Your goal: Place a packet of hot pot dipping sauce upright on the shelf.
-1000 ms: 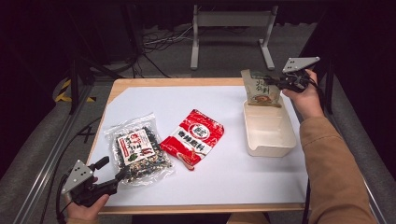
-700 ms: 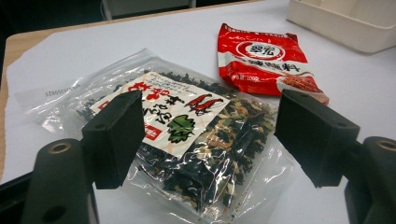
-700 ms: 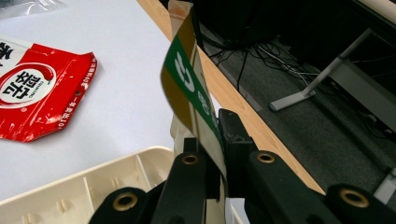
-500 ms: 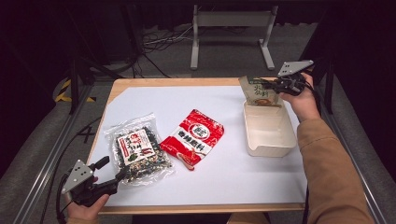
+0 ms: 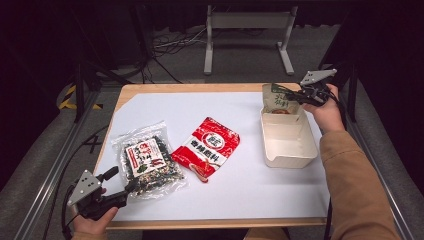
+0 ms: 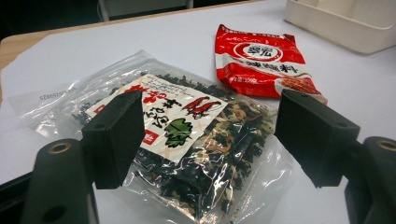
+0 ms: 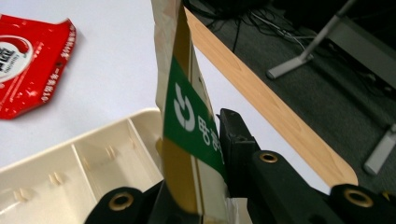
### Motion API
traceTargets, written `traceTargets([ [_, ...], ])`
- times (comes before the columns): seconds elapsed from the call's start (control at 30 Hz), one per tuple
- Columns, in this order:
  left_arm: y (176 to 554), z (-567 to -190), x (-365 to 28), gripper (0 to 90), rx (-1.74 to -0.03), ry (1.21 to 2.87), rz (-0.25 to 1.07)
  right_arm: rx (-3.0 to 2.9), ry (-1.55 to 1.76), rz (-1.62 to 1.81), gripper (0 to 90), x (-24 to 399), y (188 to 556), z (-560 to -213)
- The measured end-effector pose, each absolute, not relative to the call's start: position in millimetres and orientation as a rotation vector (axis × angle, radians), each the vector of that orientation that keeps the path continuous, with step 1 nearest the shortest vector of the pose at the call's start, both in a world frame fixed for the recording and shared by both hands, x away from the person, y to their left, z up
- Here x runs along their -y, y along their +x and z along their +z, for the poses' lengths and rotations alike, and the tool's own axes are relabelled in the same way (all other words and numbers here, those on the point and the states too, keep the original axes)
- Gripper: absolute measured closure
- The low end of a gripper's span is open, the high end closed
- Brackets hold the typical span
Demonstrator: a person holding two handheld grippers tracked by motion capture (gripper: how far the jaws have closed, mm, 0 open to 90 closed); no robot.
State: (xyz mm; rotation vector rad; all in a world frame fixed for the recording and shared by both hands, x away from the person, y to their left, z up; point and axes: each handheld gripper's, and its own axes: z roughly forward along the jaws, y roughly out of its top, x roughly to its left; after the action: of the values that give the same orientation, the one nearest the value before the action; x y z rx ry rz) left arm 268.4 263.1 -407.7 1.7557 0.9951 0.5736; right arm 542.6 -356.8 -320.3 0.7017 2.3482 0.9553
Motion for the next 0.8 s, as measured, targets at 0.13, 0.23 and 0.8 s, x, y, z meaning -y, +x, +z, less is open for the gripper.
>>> traceTargets([
  [0.13, 270.0, -407.7, -261.6, 24.4, -0.988, 1.760, 0.571, -2.350, 0.735, 0.939, 85.5, 362.3, 540.8, -323.8],
  [0.23, 271.4, -407.6, -261.0, 24.4, -0.984, 1.757, 0.572, -2.339, 0.748, 0.943, 81.2, 363.2, 539.2, -323.3],
  [0.8, 281.9, -407.3, -251.9, 24.2, -0.956, 1.776, 0.543, -2.200, 0.919, 1.039, 41.1, 373.3, 516.5, -304.7],
])
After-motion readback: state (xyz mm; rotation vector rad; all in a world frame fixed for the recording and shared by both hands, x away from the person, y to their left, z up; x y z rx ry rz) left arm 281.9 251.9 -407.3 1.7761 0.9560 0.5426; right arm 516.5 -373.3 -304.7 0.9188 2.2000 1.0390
